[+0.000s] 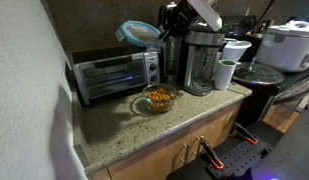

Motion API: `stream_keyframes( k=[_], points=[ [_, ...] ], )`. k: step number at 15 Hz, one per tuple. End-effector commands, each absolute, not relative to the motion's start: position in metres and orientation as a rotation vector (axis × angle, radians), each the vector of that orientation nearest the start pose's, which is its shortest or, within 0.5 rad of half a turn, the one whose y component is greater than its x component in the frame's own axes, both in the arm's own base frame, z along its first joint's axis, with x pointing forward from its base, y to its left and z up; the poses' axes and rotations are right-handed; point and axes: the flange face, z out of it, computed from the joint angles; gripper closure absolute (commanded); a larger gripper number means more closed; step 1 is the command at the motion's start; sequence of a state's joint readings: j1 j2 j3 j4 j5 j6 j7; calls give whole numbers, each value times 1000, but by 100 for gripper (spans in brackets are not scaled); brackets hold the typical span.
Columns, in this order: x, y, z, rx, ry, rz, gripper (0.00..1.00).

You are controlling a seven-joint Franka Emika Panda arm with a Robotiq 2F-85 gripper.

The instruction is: Remove the lid from the bowl

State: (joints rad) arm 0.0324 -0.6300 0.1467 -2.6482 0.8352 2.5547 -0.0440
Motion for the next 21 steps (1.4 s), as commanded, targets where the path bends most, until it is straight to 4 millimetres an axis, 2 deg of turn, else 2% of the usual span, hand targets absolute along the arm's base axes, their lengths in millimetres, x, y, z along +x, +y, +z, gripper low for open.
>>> stream_keyframes(
  k=[1,5,12,21],
  points=[
    [418,62,498,-2430,427,-630,96],
    [440,65,495,-2414,437,-585,96],
    [467,83,468,-2445,451,-491,96],
    [497,85,438,-2462,547,-482,96]
  ],
)
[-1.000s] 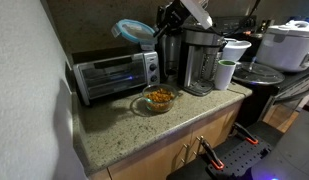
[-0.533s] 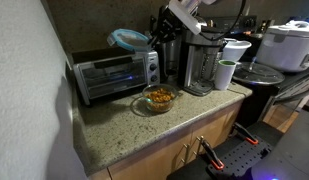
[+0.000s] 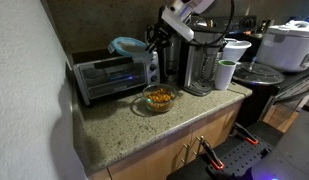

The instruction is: Remove the lid from the bowl

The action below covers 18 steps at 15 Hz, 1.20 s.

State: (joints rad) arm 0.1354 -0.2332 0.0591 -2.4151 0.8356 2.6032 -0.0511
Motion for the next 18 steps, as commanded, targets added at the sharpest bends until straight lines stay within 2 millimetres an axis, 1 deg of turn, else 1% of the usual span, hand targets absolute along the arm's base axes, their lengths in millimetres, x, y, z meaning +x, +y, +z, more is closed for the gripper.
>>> stream_keyframes(
  k=[1,4,11,18],
  points=[
    [500,85,436,-2463,556,-487,96],
    [510,85,435,-2452,598,-499,96],
    [532,77,443,-2426,673,-527,96],
    [549,72,436,-2411,772,-503,96]
  ],
)
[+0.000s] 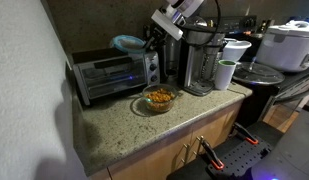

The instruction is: Remove the lid from the bowl

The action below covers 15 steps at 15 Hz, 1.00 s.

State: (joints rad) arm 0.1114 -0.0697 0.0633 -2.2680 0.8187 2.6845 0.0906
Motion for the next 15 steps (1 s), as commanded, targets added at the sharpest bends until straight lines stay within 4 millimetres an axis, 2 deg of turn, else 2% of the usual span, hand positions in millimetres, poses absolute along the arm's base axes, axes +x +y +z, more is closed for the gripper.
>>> stream_keyframes(
  k=[1,9,10,12,15],
  points=[
    [552,71,436,-2411,790,-498,96],
    [567,76,449,-2383,846,-500,96],
    [567,77,449,-2386,848,-495,58],
    [565,77,449,-2397,838,-493,50],
    [562,75,450,-2408,828,-495,28]
  ],
)
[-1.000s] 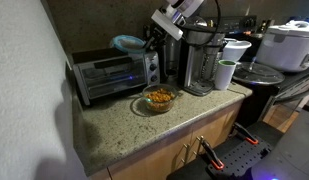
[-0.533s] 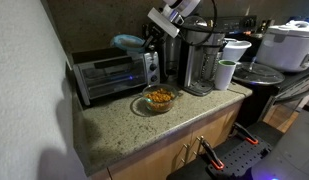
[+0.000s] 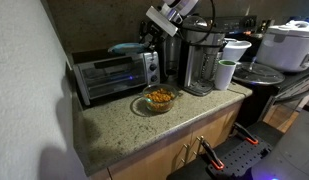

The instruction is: Remove the lid from the bowl

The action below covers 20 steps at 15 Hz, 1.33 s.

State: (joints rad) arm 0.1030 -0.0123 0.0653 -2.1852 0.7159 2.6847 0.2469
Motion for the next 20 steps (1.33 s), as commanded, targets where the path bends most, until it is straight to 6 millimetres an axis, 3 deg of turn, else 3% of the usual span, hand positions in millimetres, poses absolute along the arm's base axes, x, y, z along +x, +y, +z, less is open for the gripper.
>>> stream_keyframes(
  k=[1,4,9,20],
  points=[
    [560,74,451,-2408,826,-497,20],
    [550,76,457,-2408,795,-503,1],
    [511,83,475,-2449,671,-495,0],
    [386,82,527,-2535,411,-472,0]
  ],
)
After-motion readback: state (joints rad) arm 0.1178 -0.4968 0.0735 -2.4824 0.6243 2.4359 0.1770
